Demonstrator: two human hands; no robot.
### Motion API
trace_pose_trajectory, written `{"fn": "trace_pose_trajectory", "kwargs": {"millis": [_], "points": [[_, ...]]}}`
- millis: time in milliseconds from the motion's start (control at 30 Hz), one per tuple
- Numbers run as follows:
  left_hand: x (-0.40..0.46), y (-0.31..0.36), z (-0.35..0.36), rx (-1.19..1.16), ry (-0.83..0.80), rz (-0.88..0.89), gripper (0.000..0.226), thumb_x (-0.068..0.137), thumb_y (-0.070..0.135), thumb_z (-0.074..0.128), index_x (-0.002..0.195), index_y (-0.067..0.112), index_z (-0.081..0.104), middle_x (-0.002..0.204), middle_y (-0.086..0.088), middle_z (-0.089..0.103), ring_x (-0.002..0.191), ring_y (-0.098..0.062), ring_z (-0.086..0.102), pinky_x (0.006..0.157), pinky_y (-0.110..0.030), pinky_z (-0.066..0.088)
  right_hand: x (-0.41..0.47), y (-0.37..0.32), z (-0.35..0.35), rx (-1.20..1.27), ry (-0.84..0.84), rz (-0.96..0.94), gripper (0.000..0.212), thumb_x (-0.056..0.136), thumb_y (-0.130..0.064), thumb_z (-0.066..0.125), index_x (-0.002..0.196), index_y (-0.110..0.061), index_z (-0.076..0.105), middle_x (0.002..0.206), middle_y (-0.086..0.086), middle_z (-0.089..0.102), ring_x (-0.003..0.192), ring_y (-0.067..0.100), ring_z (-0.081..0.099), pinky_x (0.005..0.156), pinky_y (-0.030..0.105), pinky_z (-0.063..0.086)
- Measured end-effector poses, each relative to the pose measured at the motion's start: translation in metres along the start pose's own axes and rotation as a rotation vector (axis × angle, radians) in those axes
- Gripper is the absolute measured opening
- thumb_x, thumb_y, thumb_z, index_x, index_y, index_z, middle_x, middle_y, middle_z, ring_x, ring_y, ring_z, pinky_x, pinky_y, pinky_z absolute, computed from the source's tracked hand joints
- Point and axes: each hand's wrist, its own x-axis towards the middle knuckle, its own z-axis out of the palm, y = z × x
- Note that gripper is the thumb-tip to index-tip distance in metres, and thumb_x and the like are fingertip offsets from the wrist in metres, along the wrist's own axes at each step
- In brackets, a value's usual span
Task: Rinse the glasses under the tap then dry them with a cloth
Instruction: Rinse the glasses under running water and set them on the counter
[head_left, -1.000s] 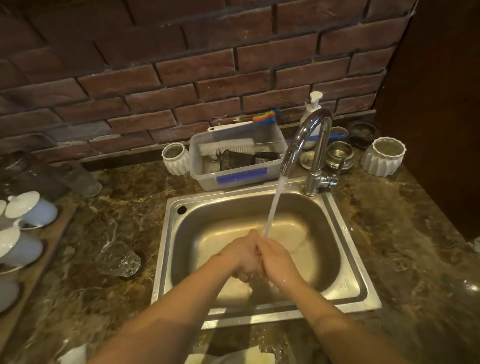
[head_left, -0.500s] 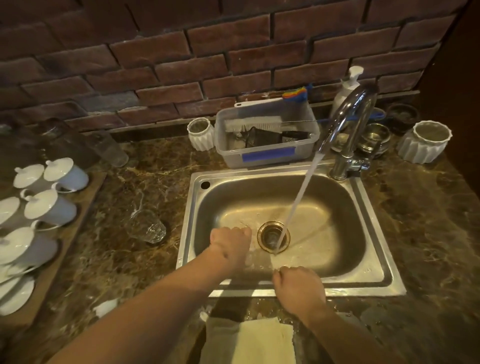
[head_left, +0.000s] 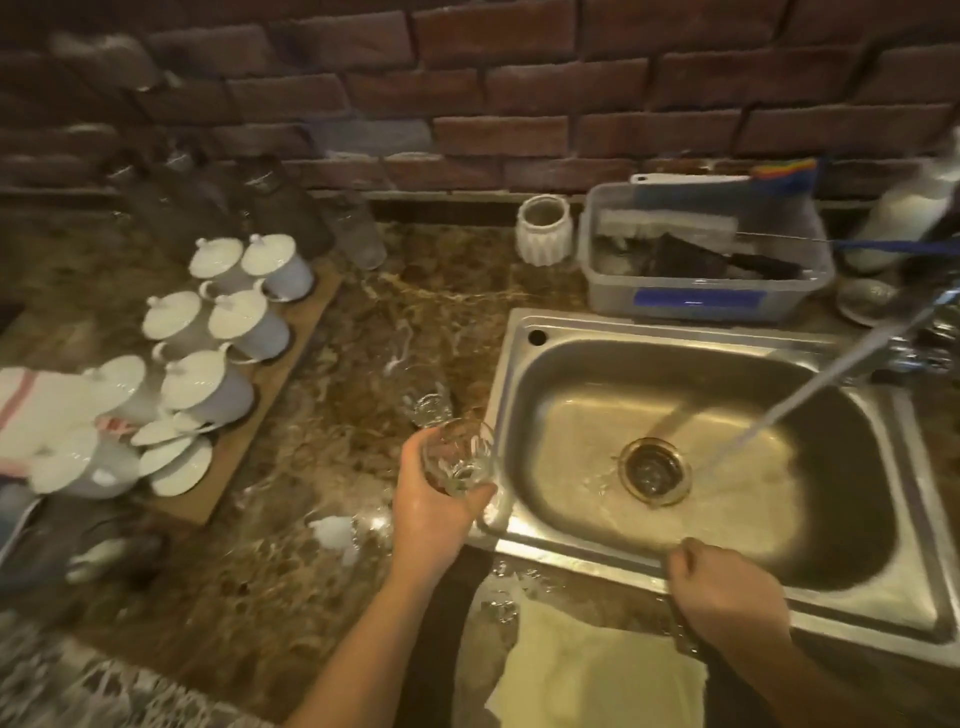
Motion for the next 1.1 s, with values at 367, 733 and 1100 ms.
{"fn": "trace_pose_trajectory", "kwargs": {"millis": [367,733,1100], "points": [[0.098,-0.043,-0.070,0.085,0.311,-0.204,0.083,0.076,0.014,0.091,0.142,0.016,0.041,0.125,-0.002,0.060,0.108,-0.018,0.062,0.096,-0.027,0.050,-0.007,-0.018,-0.009,-0.026,0.039,0.054,0.032,0.102,-0.042,0.032,0.085,-0.027,0.055,0.078,-0.003,0.060,0.072,0.013,0.057,0.066,0.030,0.043],[0.136,-0.043,-0.064,0.184,0.212,-0.167,0.089,0.079,0.020,0.089,0.152,0.012,0.039,0.149,-0.009,0.053,0.136,-0.029,0.051,0.114,-0.041,0.041,-0.015,-0.023,-0.012,-0.046,0.149,0.050,0.027,0.102,-0.041,0.037,0.079,-0.031,0.046,0.071,-0.005,0.049,0.066,0.011,0.044,0.065,0.025,0.034],[0.159,-0.059,-0.078,0.098,0.078,-0.214,0.101,0.080,0.005,0.086,0.157,0.032,0.027,0.131,0.002,0.060,0.118,-0.026,0.064,0.104,-0.049,0.053,-0.009,-0.014,0.002,-0.069,0.230,0.015,0.028,0.100,-0.041,0.037,0.079,-0.030,0.051,0.069,-0.007,0.053,0.064,0.014,0.050,0.059,0.028,0.034]]}}
